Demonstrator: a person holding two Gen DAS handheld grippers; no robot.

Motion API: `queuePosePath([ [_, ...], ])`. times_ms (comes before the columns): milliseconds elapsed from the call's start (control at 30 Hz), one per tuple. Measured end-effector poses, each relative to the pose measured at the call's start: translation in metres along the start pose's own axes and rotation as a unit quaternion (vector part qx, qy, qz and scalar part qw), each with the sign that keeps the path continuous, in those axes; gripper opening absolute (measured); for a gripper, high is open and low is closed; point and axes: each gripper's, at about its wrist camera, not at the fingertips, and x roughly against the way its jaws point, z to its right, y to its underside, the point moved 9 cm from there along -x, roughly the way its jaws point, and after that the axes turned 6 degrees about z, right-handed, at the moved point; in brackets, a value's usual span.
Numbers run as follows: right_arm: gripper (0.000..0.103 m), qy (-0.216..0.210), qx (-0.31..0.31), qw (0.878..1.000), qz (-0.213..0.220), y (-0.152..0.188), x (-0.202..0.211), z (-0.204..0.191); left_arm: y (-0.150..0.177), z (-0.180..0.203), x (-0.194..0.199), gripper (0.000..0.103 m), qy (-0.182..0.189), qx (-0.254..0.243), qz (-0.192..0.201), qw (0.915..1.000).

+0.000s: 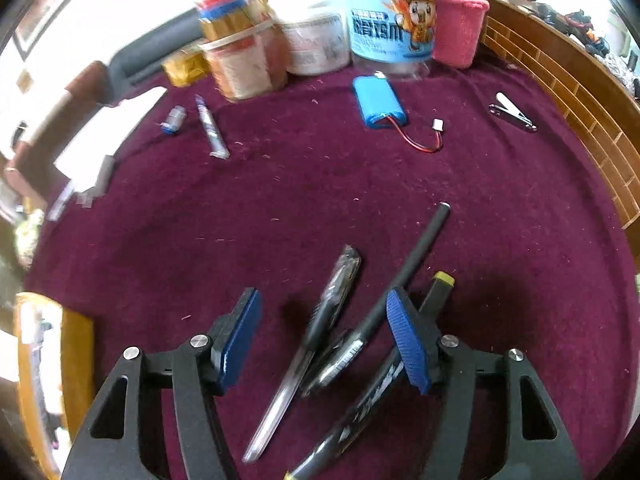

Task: Organize rigid objects
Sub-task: 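Carry the marker toward the tray while the right gripper grasps a clear ballpoint pen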

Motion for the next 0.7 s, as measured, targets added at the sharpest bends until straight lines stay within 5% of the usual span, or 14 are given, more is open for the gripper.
queuePosePath([
  [167,0.047,0.022,0.026,0.999,0.01,-0.003,-0.003,-0.005,0.002,-0.015,-0.003,0.013,-0.01,0.012,-0.005,0.9999],
  [300,0.047,0.007,0.01,0.998,0.055,-0.018,0.017,-0.009,0.004,-0.02,-0.006,0.013,-0.01,0.018,-0.007,0.9998],
  [600,0.05,-0.044,0.039,0.998,0.013,-0.003,0.0,-0.029,0.01,-0.017,-0.01,0.013,-0.007,0.017,-0.02,0.9996],
  [700,0.046,-0.004,0.051,0.999,-0.006,0.007,-0.004,-0.023,0.012,-0.016,-0.011,0.013,-0.006,0.02,-0.024,0.9995],
])
